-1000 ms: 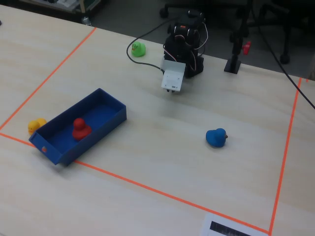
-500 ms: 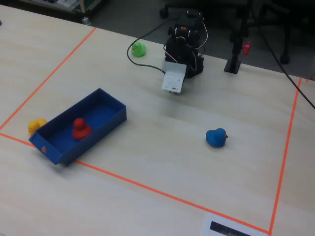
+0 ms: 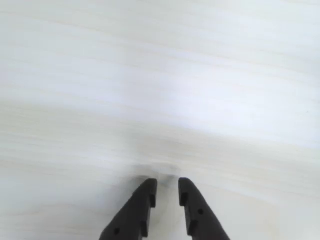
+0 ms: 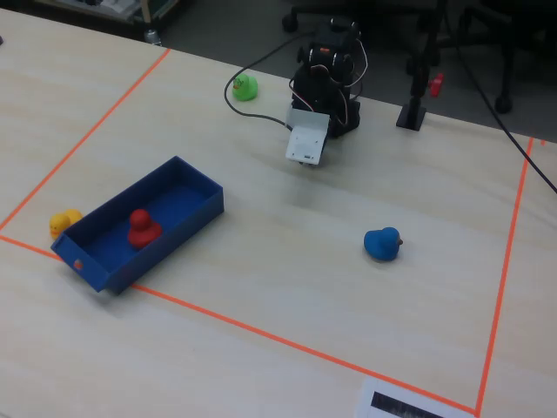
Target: Grasp red duck and put it into box.
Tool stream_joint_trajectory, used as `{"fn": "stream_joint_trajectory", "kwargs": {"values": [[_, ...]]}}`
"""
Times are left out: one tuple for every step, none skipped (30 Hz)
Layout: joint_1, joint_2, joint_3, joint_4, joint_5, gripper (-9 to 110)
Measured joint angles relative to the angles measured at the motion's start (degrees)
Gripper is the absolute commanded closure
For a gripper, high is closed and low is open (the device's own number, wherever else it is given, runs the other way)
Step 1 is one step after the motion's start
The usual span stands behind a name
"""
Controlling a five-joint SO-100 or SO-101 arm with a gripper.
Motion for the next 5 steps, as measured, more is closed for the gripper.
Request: {"fn": "stream_joint_trajectory", "kwargs": {"values": [[0.0, 0.0, 0.0, 0.0, 0.0, 98], [0.0, 0.0, 0.0, 0.0, 0.0, 98], [0.0, 0.0, 0.0, 0.0, 0.0, 98], [0.0, 0.0, 0.0, 0.0, 0.0, 98], [0.0, 0.0, 0.0, 0.0, 0.0, 98]]}}
